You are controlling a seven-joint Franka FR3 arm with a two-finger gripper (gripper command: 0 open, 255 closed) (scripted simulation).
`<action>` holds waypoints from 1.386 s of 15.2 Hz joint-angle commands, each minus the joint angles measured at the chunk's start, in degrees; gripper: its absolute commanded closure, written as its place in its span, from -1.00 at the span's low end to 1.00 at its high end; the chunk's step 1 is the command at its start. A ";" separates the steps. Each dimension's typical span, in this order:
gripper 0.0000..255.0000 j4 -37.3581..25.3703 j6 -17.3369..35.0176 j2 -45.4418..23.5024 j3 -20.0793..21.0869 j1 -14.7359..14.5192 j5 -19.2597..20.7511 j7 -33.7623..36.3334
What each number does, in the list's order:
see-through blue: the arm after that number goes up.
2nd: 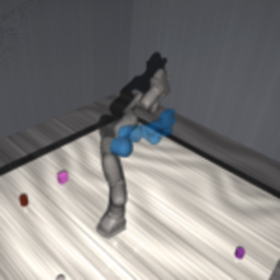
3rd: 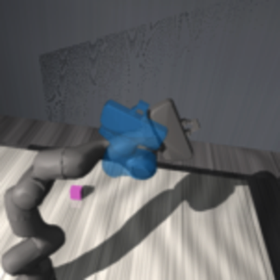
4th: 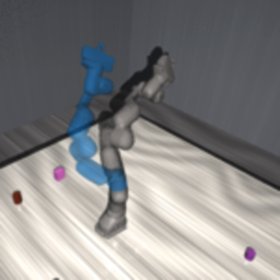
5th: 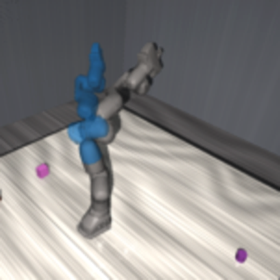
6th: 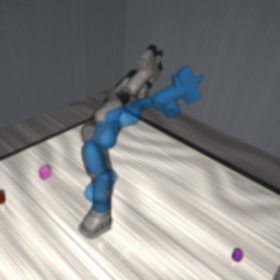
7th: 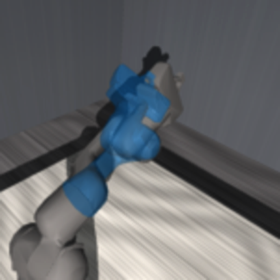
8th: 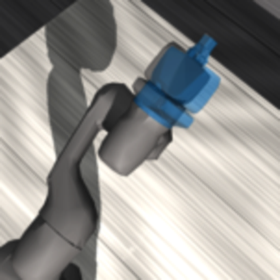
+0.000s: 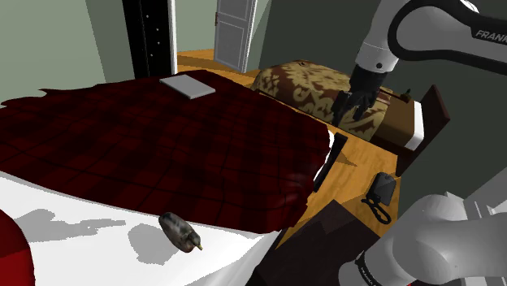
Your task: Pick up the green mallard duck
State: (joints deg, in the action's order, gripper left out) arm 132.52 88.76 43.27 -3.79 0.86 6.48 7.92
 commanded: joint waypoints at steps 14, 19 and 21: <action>-1.00 3.56 17.60 -16.68 6.52 -6.05 -5.59 4.72; -1.00 2.16 23.73 -25.03 9.07 -8.13 -6.97 6.24; -1.00 1.18 25.98 -28.57 10.08 -8.92 -7.34 6.85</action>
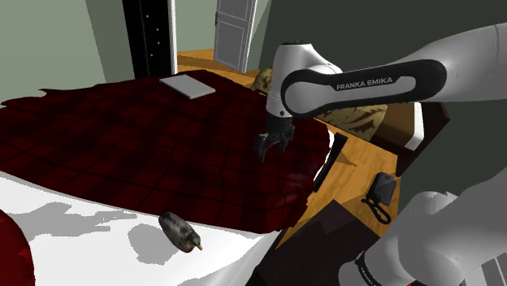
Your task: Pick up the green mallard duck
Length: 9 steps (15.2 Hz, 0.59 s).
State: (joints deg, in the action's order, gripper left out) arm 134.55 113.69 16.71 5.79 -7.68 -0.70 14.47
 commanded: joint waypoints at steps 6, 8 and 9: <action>-1.00 -5.23 6.88 -13.14 3.37 -2.64 -0.42 2.25; -1.00 -7.15 8.48 -16.96 4.22 -3.42 -0.21 2.97; -1.00 -8.19 9.21 -18.89 4.61 -3.82 -0.05 3.33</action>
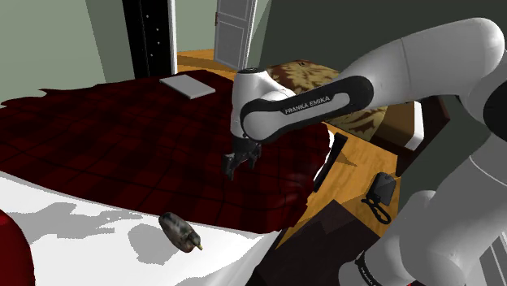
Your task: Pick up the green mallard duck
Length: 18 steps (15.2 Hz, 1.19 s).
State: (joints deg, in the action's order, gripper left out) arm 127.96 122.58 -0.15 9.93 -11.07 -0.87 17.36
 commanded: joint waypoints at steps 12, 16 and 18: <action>-1.00 -18.51 5.10 -25.64 3.41 -6.62 3.72 4.58; -1.00 -26.11 4.96 -33.70 3.76 -9.26 4.99 5.46; -1.00 -30.36 4.55 -37.80 3.88 -10.66 5.56 5.76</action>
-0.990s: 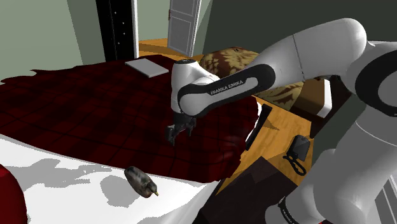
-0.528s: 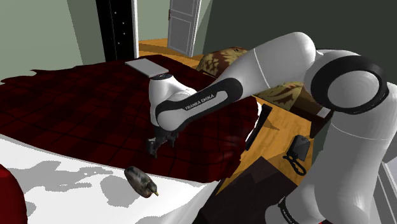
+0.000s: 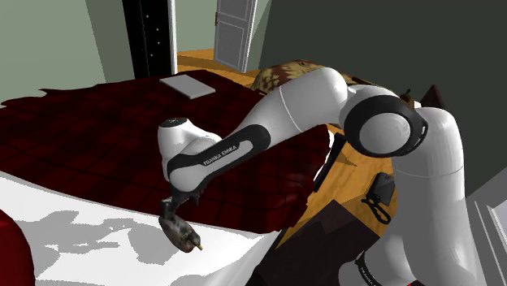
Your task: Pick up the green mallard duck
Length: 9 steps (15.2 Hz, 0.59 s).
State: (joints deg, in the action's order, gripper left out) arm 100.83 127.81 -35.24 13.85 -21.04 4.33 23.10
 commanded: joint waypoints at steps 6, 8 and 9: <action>-1.00 -9.94 -0.33 -10.11 -0.19 -2.92 1.30 0.28; -1.00 -10.20 0.53 -11.23 -0.37 -3.06 1.47 0.29; -1.00 -10.38 0.94 -11.82 -0.46 -3.14 1.56 0.29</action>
State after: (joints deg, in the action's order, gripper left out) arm 90.86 128.34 -46.25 13.50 -24.08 5.78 23.42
